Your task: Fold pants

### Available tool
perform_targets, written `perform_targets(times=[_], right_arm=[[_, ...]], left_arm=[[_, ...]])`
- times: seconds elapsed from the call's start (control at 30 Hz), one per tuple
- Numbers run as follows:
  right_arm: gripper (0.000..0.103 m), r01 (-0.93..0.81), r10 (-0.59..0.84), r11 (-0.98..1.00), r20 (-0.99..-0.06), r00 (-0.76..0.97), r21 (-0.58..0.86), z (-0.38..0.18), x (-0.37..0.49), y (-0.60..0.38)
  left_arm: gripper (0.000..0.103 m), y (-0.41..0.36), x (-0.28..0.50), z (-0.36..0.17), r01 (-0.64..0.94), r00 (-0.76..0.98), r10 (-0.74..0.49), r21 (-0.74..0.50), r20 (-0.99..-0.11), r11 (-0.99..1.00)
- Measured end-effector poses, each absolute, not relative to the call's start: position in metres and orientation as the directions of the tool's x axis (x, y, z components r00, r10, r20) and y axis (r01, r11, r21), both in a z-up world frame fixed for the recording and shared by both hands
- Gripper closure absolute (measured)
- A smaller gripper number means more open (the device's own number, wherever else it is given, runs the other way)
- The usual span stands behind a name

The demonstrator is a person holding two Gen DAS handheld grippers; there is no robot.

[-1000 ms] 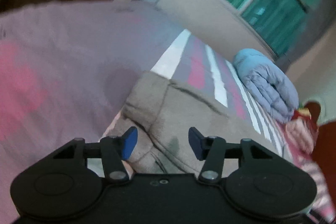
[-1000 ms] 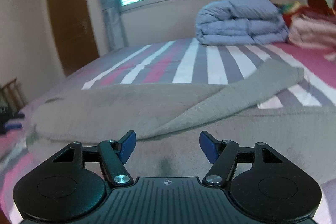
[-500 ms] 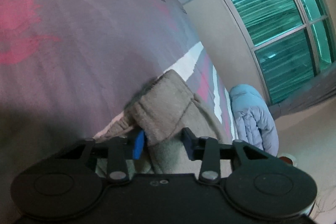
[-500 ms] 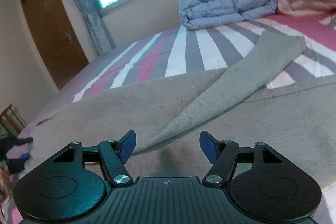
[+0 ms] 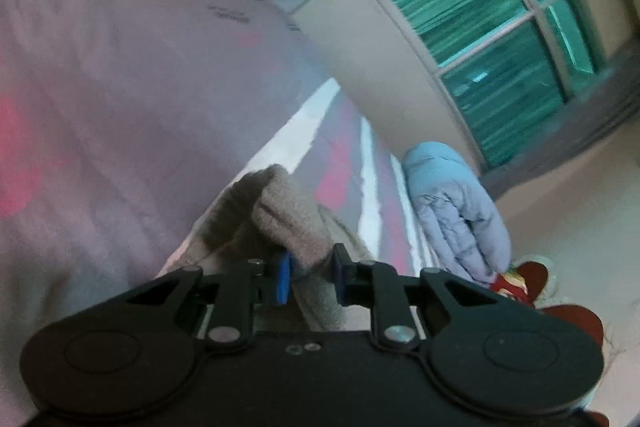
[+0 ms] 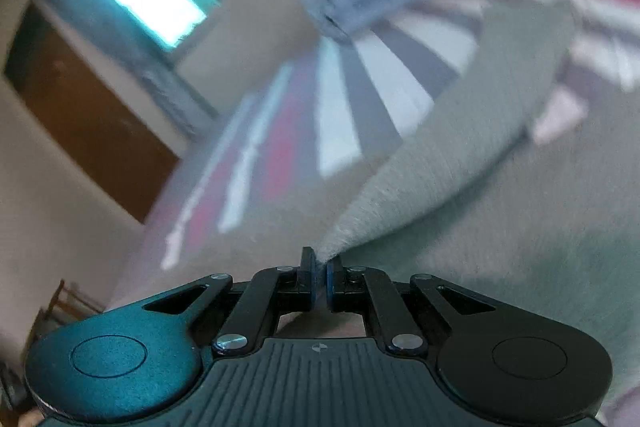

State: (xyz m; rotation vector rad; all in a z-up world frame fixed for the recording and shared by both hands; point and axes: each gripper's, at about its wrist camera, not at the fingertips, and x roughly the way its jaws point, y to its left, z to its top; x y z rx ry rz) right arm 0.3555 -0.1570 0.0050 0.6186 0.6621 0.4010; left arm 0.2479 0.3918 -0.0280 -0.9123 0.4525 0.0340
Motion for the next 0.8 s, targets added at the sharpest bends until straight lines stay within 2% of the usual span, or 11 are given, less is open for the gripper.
perform_targets(times=[0.1,0.2,0.27,0.3,0.43,0.57,0.67,0.73,0.8], right_arm=[[0.099,-0.206,0.544,0.748,-0.404,0.735,0.631,0.019,0.322,-0.171],[0.098,-0.219,0.534,0.793,-0.475,0.699,0.568,-0.004,0.297,-0.168],[0.098,-0.172,0.506,0.829,-0.580,0.638,0.532,-0.033,0.296,-0.157],[0.099,-0.155,0.503,0.830,-0.598,0.624,0.535,-0.044,0.295,-0.156],[0.098,-0.147,0.500,0.823,-0.577,0.646,0.549,-0.042,0.287,-0.160],[0.098,-0.174,0.521,0.800,-0.521,0.676,0.574,-0.023,0.279,-0.170],[0.098,-0.202,0.522,0.803,-0.496,0.694,0.561,-0.009,0.262,-0.171],[0.098,-0.202,0.521,0.810,-0.517,0.679,0.550,-0.012,0.264,-0.168],[0.098,-0.172,0.499,0.836,-0.591,0.634,0.521,-0.031,0.268,-0.160]], left_arm=[[0.092,0.391,0.234,-0.035,-0.236,0.884,-0.168,-0.727,-0.436,0.645],[0.092,0.389,0.235,-0.064,-0.321,0.813,-0.164,-0.665,-0.558,0.674],[0.092,0.390,0.231,-0.075,-0.330,0.823,-0.166,-0.695,-0.544,0.639],[0.092,0.390,0.231,-0.074,-0.333,0.827,-0.162,-0.701,-0.538,0.631],[0.092,0.387,0.234,-0.064,-0.332,0.825,-0.147,-0.679,-0.546,0.654],[0.092,0.387,0.224,-0.046,-0.274,0.857,-0.141,-0.670,-0.495,0.690],[0.092,0.386,0.228,-0.050,-0.289,0.837,-0.135,-0.638,-0.531,0.714],[0.092,0.387,0.231,-0.061,-0.318,0.805,-0.141,-0.619,-0.576,0.718],[0.092,0.390,0.230,-0.067,-0.320,0.806,-0.153,-0.638,-0.572,0.701]])
